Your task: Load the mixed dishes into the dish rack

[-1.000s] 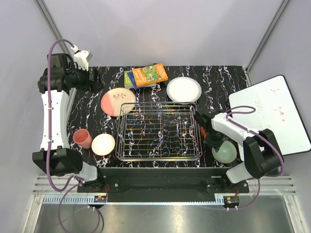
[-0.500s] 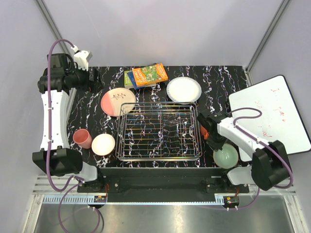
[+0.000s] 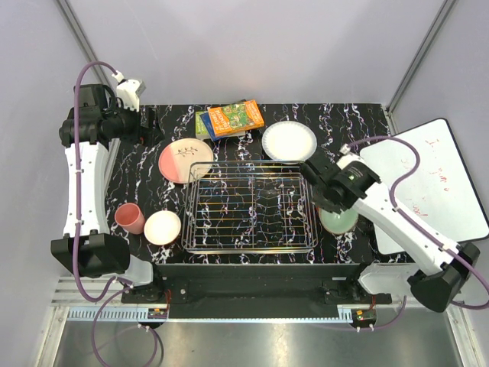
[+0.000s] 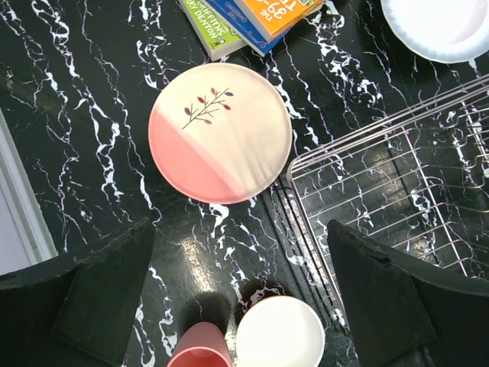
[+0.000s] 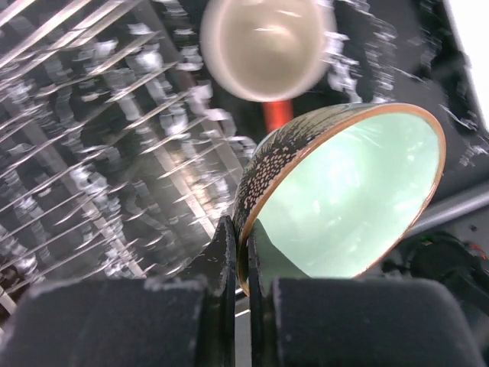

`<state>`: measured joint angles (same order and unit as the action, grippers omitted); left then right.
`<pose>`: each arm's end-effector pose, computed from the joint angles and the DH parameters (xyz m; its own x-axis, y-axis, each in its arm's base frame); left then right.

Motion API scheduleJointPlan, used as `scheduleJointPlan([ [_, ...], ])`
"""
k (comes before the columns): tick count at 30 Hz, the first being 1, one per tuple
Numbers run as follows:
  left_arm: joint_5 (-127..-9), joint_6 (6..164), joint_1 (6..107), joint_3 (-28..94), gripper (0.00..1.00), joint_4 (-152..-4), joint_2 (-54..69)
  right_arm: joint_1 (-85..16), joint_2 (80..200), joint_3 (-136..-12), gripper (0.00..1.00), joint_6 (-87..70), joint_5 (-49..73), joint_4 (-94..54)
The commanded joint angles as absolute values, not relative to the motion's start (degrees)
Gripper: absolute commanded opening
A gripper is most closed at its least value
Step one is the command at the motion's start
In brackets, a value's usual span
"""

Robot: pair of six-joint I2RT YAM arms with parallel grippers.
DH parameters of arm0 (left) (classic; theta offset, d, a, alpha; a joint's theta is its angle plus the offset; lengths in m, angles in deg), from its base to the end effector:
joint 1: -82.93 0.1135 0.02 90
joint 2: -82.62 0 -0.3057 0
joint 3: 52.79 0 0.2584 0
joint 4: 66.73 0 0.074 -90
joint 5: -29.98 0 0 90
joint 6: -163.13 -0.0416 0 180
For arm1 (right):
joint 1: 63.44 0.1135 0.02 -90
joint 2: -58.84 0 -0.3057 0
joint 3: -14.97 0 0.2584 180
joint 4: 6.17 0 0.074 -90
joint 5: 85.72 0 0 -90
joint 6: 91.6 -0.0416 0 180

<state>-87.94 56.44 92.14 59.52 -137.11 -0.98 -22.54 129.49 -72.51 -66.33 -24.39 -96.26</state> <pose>0.2946 0.0280 0.4678 -0.5701 0.1646 -0.8049 0.3837 0.9197 -0.0837 0.1626 0.1145 0.3709 -0.7340 0.4139 -0.5384 0.4539 0.8887 0.0643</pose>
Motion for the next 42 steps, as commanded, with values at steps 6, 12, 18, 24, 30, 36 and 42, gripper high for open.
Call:
scheduleJointPlan([
  [6, -89.99, 56.08, 92.51, 60.12, 0.99, -135.53, 0.61, -15.81, 145.12, -89.14, 0.00, -55.76, -24.91, -91.16],
  [12, -89.64, 55.64, 92.42, 60.12, 0.99, -135.53, 0.96, -13.61, 154.70, -95.55, 0.00, -49.17, -21.74, -85.96],
  [18, -88.85, 55.12, 92.51, 59.77, 0.99, -135.44, 0.96, -11.33, 162.09, -102.76, 0.00, -43.63, -19.19, -84.02],
  [24, -88.06, 54.68, 92.42, 58.54, 0.99, -135.00, 1.23, -10.18, 166.93, -107.17, 0.00, -41.33, -18.13, -85.16],
  [30, -87.88, 54.24, 92.51, 57.75, 0.99, -134.39, 1.67, -10.09, 168.69, -106.73, 0.00, -40.19, -16.99, -84.20],
  [36, -88.23, 54.15, 92.42, 57.93, 0.99, -134.48, 1.84, -10.18, 170.90, -107.26, 0.14, -38.35, -14.71, -84.20],
  [42, -88.50, 54.32, 92.42, 58.19, 0.99, -134.48, 1.76, -10.09, 169.15, -106.03, 0.44, -38.08, -14.88, -82.97],
])
